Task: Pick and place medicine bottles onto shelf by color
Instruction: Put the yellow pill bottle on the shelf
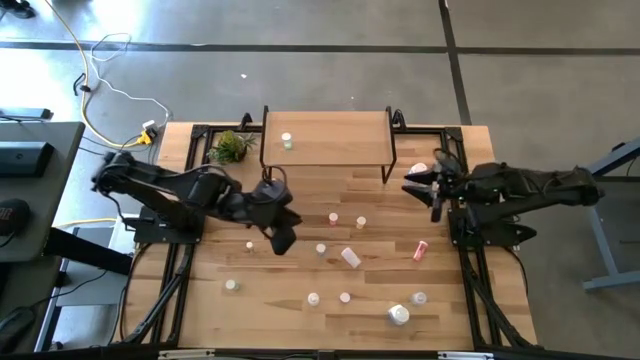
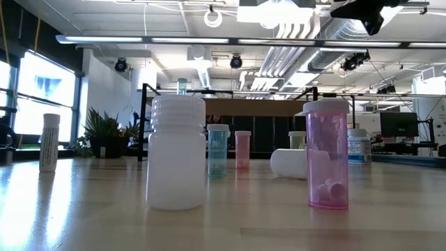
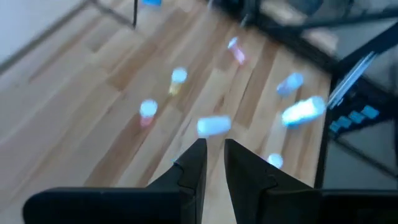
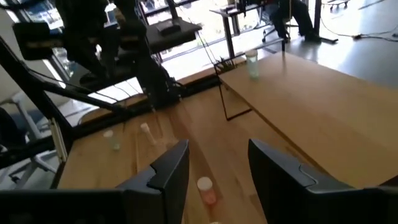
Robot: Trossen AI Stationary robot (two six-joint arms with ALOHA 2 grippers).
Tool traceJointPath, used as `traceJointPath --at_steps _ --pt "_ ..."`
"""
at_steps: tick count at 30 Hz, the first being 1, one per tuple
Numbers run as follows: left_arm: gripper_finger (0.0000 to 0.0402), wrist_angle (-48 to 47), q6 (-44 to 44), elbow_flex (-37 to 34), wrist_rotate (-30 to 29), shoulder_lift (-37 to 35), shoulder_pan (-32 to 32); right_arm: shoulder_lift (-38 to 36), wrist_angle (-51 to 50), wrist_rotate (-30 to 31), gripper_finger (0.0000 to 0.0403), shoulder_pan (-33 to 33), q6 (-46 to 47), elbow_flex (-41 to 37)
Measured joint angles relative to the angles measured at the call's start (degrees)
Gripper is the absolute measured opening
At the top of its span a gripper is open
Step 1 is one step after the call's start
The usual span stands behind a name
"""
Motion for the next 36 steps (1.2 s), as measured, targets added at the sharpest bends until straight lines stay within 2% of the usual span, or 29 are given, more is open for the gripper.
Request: traceJointPath --at_steps 7,13,19,26,32,36 --pt "0.0046 3.29 0.00 -8.62 -7.61 -7.76 -2.92 6.28 -0.32 -0.13 0.0168 0.00 1.34 2.68" --pt "0.0046 7.30 2.02 -15.72 -8.92 -14.32 -4.72 12.21 -1.67 0.19 0.0189 -0.02 1.33 6.50" --pt "0.0046 10.65 4.00 -21.27 -13.14 -20.51 -6.90 16.78 -2.66 0.18 0.0193 -0.02 1.35 8.87" --pt "0.0046 13.08 6.55 -27.59 -13.20 -27.41 -8.52 21.70 -3.91 -1.33 0.0193 -0.01 5.47 9.54" --pt "0.0046 15.21 11.79 -28.11 -8.51 -29.41 -8.32 26.72 -5.73 -5.57 0.0193 0.02 6.62 9.50" --pt "0.0046 15.38 13.17 -28.15 -6.13 -29.96 -7.66 30.79 -6.49 -7.22 0.0193 0.02 3.06 9.50"
